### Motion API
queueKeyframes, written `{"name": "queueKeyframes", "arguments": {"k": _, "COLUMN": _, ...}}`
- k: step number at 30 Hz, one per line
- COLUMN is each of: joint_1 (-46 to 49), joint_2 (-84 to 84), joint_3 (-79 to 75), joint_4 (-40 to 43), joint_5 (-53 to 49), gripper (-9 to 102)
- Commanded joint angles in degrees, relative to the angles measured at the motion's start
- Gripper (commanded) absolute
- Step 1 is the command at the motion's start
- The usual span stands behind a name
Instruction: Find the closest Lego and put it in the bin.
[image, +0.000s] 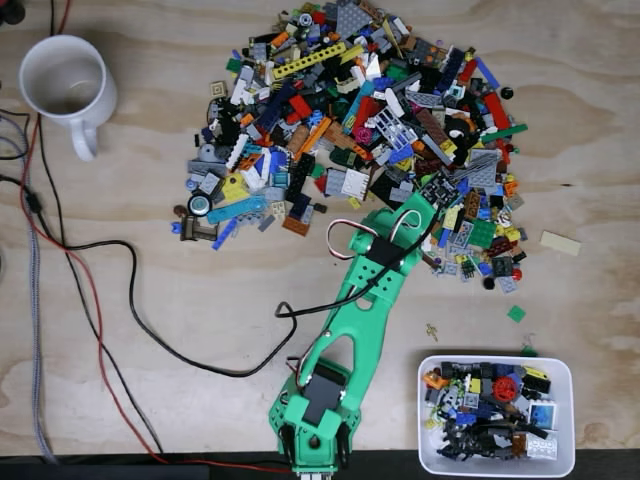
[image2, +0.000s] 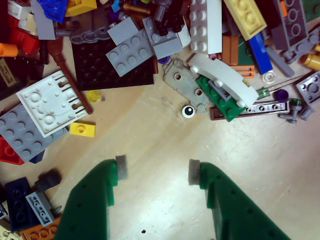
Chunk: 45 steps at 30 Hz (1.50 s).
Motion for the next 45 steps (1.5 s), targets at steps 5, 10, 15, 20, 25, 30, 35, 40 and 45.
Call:
{"name": "queueKeyframes", "arguments": {"k": 5, "joint_1": -1.32, "joint_2": 7.47, "joint_3": -6.59, "joint_4": 3.60, "joint_5": -2.37, "gripper": 18}}
{"name": "queueKeyframes", "arguments": {"k": 10, "joint_1": -1.23, "joint_2": 7.47, "joint_3": -6.68, "joint_4": 3.60, "joint_5": -2.37, "gripper": 18}}
{"name": "queueKeyframes", "arguments": {"k": 15, "joint_1": -1.23, "joint_2": 7.56, "joint_3": -6.68, "joint_4": 3.87, "joint_5": -2.29, "gripper": 18}}
{"name": "queueKeyframes", "arguments": {"k": 20, "joint_1": -1.23, "joint_2": 7.56, "joint_3": -6.86, "joint_4": 3.87, "joint_5": -2.72, "gripper": 18}}
{"name": "queueKeyframes", "arguments": {"k": 25, "joint_1": -2.29, "joint_2": 8.53, "joint_3": -6.15, "joint_4": 4.13, "joint_5": -2.99, "gripper": 18}}
{"name": "queueKeyframes", "arguments": {"k": 30, "joint_1": -4.13, "joint_2": 9.93, "joint_3": -5.98, "joint_4": 5.27, "joint_5": -3.08, "gripper": 18}}
{"name": "queueKeyframes", "arguments": {"k": 35, "joint_1": -6.24, "joint_2": 8.88, "joint_3": -6.42, "joint_4": 4.66, "joint_5": -1.85, "gripper": 18}}
{"name": "queueKeyframes", "arguments": {"k": 40, "joint_1": -3.52, "joint_2": 4.57, "joint_3": -6.59, "joint_4": 1.32, "joint_5": -1.49, "gripper": 18}}
{"name": "queueKeyframes", "arguments": {"k": 45, "joint_1": 3.25, "joint_2": -2.90, "joint_3": -6.68, "joint_4": -2.81, "joint_5": -2.37, "gripper": 18}}
